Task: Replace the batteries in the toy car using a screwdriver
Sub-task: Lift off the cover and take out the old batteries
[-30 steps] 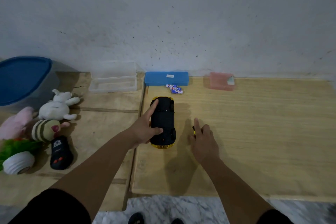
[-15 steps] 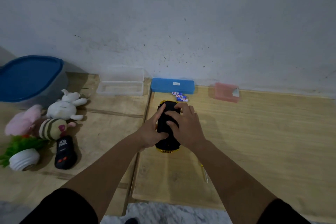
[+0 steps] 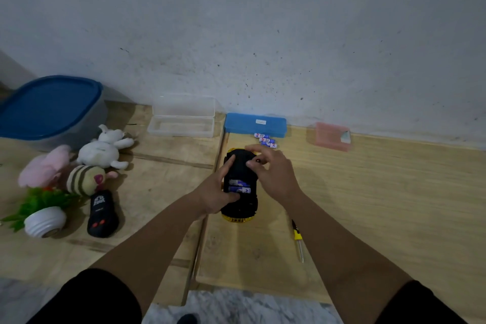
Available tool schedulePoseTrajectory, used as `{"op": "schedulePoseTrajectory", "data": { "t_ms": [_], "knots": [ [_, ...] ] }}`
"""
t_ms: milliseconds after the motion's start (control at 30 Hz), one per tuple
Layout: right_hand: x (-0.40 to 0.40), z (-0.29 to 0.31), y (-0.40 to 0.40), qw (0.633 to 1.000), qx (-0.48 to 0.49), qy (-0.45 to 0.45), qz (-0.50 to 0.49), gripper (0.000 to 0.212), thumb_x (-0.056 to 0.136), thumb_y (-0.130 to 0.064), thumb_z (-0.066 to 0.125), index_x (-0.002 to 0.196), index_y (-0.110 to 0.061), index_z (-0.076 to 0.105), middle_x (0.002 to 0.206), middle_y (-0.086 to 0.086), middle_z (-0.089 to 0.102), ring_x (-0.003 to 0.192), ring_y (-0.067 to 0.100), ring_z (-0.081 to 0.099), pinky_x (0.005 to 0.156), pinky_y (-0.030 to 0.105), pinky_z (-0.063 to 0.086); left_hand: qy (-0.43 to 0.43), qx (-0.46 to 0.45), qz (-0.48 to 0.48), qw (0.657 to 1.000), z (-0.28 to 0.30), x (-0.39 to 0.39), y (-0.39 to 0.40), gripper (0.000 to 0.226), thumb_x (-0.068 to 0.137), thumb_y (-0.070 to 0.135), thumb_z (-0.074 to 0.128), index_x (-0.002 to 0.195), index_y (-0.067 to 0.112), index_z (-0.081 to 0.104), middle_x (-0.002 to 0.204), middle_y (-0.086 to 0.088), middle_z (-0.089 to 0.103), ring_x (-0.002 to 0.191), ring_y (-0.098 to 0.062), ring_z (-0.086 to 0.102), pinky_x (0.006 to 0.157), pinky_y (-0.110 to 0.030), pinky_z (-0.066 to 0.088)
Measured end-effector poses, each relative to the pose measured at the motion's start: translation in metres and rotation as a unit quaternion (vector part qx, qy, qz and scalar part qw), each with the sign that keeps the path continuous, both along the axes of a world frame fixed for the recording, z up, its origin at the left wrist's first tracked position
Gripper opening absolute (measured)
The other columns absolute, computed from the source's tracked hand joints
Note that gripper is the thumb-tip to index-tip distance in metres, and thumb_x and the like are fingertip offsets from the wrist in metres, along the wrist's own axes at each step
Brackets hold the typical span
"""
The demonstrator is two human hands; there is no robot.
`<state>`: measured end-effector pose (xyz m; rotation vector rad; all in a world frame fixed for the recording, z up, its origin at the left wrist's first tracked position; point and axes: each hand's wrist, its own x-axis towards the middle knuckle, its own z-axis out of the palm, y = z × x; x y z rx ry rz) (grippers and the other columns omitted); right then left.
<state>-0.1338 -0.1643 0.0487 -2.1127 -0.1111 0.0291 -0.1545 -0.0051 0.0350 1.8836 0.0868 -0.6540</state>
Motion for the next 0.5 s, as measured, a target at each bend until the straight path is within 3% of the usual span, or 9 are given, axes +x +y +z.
{"op": "schedulePoseTrajectory", "data": {
  "t_ms": [67, 133, 200, 267, 433, 500],
  "knots": [
    [0.002, 0.002, -0.006, 0.998, 0.026, 0.014, -0.056, 0.031, 0.090, -0.017, 0.060, 0.120, -0.023, 0.061, 0.093, 0.005, 0.066, 0.089, 0.013, 0.058, 0.065, 0.002, 0.040, 0.007, -0.014, 0.004, 1.000, -0.004, -0.002, 0.007, 0.093, 0.086, 0.000, 0.062, 0.148, 0.039, 0.004, 0.140, 0.000, 0.044, 0.119, -0.025, 0.052, 0.092, -0.042, 0.048],
    [0.000, -0.008, -0.017, 0.994, 0.005, 0.027, -0.107, 0.028, 0.091, -0.018, 0.058, 0.119, -0.021, 0.063, 0.099, 0.009, 0.065, 0.089, 0.015, 0.059, 0.060, 0.001, 0.039, 0.015, -0.027, 0.014, 0.999, -0.008, -0.004, 0.014, 0.093, 0.086, -0.003, 0.060, 0.148, 0.039, 0.004, 0.139, 0.001, 0.045, 0.119, -0.021, 0.052, 0.096, -0.042, 0.045],
    [-0.010, -0.027, -0.029, 0.985, -0.042, 0.050, -0.159, 0.022, 0.091, -0.019, 0.058, 0.110, -0.018, 0.068, 0.103, 0.012, 0.066, 0.093, 0.020, 0.061, 0.070, 0.016, 0.047, 0.019, -0.035, 0.025, 0.999, -0.011, -0.005, 0.021, 0.093, 0.087, -0.006, 0.058, 0.149, 0.038, 0.004, 0.138, 0.000, 0.046, 0.118, -0.020, 0.051, 0.101, -0.043, 0.044],
    [-0.025, -0.046, -0.033, 0.971, -0.094, 0.079, -0.203, 0.016, 0.090, -0.023, 0.058, 0.100, -0.020, 0.070, 0.100, 0.013, 0.067, 0.094, 0.025, 0.061, 0.080, 0.035, 0.050, 0.021, -0.039, 0.024, 0.999, -0.013, -0.007, 0.024, 0.091, 0.087, -0.006, 0.057, 0.149, 0.037, 0.005, 0.136, 0.001, 0.046, 0.115, -0.018, 0.051, 0.096, -0.036, 0.045],
    [-0.054, -0.069, -0.021, 0.929, -0.277, 0.124, -0.212, 0.023, 0.095, -0.033, 0.048, 0.108, -0.023, 0.064, 0.095, 0.006, 0.065, 0.113, 0.022, 0.047, 0.089, 0.035, 0.042, 0.034, -0.056, 0.005, 0.998, -0.022, -0.008, 0.029, 0.090, 0.088, -0.008, 0.055, 0.149, 0.036, 0.006, 0.135, 0.000, 0.046, 0.107, -0.014, 0.054, 0.080, -0.022, 0.049],
    [-0.059, -0.075, -0.016, 0.917, -0.319, 0.112, -0.210, 0.025, 0.095, -0.034, 0.047, 0.109, -0.022, 0.063, 0.095, 0.004, 0.065, 0.113, 0.022, 0.045, 0.087, 0.034, 0.040, 0.037, -0.061, 0.000, 0.997, -0.026, -0.008, 0.031, 0.090, 0.088, -0.009, 0.055, 0.149, 0.036, 0.007, 0.135, 0.002, 0.045, 0.109, -0.014, 0.054, 0.084, -0.025, 0.049]
  ]
}}
